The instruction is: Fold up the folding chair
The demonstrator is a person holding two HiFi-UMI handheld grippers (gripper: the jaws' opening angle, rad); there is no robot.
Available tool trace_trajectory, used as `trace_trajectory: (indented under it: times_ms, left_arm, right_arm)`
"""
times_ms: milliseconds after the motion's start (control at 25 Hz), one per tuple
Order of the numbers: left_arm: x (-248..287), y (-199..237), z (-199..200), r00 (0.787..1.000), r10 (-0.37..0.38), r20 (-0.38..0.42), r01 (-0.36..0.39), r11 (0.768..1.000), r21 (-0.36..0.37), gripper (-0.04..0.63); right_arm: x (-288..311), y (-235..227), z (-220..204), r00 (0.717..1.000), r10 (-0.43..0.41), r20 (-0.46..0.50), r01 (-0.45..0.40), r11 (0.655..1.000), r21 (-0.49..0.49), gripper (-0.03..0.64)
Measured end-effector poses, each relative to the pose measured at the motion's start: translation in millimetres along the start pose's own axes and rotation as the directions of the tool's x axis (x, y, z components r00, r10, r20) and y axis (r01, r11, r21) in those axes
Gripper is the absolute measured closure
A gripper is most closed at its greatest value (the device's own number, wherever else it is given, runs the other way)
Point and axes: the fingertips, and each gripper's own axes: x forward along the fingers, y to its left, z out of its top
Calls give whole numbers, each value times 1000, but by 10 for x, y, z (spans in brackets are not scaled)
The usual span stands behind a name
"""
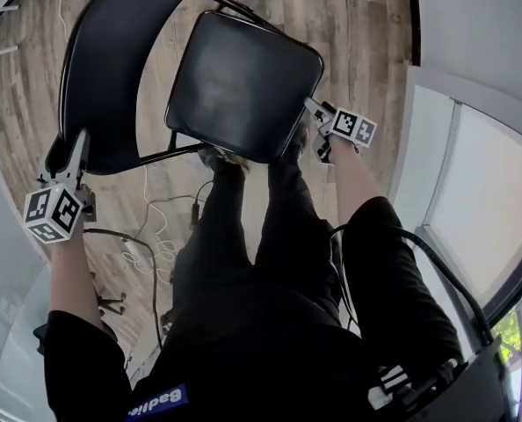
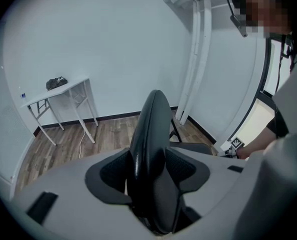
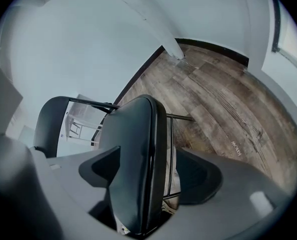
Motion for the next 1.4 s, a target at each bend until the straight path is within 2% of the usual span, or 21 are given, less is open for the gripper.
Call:
trace_trajectory:
  times_ms: [320, 600, 800, 960, 1160, 1400]
  left_arm:
    - [83, -19, 5, 1000, -2, 24, 2, 1000, 6, 390]
    - [197, -52, 4, 998, -42, 48, 44, 998, -38, 391]
    - [224, -87, -16, 994, -84, 65, 85, 996, -20, 391]
    - [253, -119, -37, 994, -91, 57, 94, 994, -47, 403]
    - [245, -57, -88, 996, -80, 29, 82, 993, -88, 407]
    - [190, -95, 3, 997, -70, 40, 73, 995, -73, 413]
  right_arm:
    - [357, -102, -51, 996, 89, -1, -89, 995, 42, 298]
    - [591, -44, -115, 981, 192, -13, -191, 981, 44, 298]
    - [648, -45, -189, 953, 302, 5, -298, 940, 168, 298]
    - [683, -42, -167, 937, 349, 34, -349, 921, 174, 301]
    - [658, -69, -212, 953, 303, 11, -299, 933, 201, 301]
    - [601, 64, -127, 960, 280, 7, -275, 938, 213, 304]
